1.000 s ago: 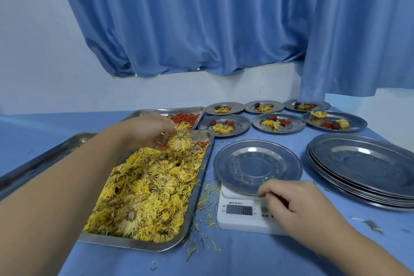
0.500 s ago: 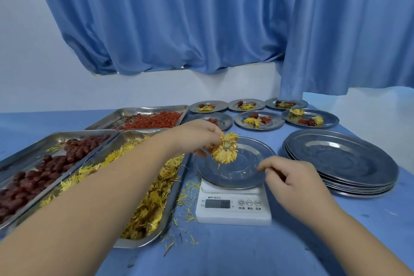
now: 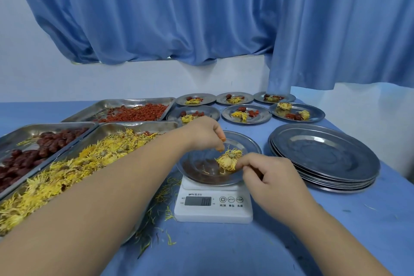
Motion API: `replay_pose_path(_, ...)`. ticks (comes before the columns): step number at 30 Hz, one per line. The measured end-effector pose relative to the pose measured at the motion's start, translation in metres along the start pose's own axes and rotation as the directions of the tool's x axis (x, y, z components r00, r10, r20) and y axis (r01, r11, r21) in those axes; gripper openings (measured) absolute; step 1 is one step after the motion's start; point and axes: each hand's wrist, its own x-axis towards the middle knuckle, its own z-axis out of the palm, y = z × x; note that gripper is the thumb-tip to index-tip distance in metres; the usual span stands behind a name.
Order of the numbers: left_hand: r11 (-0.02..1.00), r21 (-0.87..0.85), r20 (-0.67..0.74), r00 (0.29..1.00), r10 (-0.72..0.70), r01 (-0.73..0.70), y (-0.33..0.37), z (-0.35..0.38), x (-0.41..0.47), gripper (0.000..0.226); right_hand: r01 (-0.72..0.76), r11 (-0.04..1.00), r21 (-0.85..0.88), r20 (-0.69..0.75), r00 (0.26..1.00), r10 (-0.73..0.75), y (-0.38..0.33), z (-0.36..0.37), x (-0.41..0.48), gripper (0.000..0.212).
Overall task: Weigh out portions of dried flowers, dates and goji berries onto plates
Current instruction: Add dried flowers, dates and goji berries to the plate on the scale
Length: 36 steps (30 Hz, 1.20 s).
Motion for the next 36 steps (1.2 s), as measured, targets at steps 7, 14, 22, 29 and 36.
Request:
replay_pose_path(7,0.999,-0.049,-0.051,0.999,-0.004,0.001,-0.005,-0.006,-0.009,0.013,-0.004,1.0,0.007,0.003,1.0,0.003,-0.002,0.0,-0.001,0.022)
replay_pose_path(14,0.974,-0.221,-0.075,0.997,0.036,-0.051,-0.035,-0.036,-0.046,0.016,0.076,0.997,-0.013,-0.054,0.996,-0.077,-0.019,0.008,-0.01,0.022)
replay_pose_path(22,0.989,-0.132,-0.234,0.968,-0.091,0.061,-0.105,-0.103,-0.096,0.013,0.34,0.937,-0.078,-0.046,0.938,-0.344,-0.08,0.056,0.006,0.02)
replay_pose_path(29,0.954,-0.194,-0.363,0.886,-0.287,0.229,-0.192,-0.182,-0.123,0.023,0.32,0.932,-0.169,0.034,0.947,-0.319,-0.093,0.101,0.021,0.015)
replay_pose_path(36,0.89,0.036,-0.387,0.827,-0.407,0.455,-0.29,-0.171,-0.139,0.018,0.334,0.931,-0.145,0.048,0.942,-0.331,-0.083,0.104,0.017,0.011)
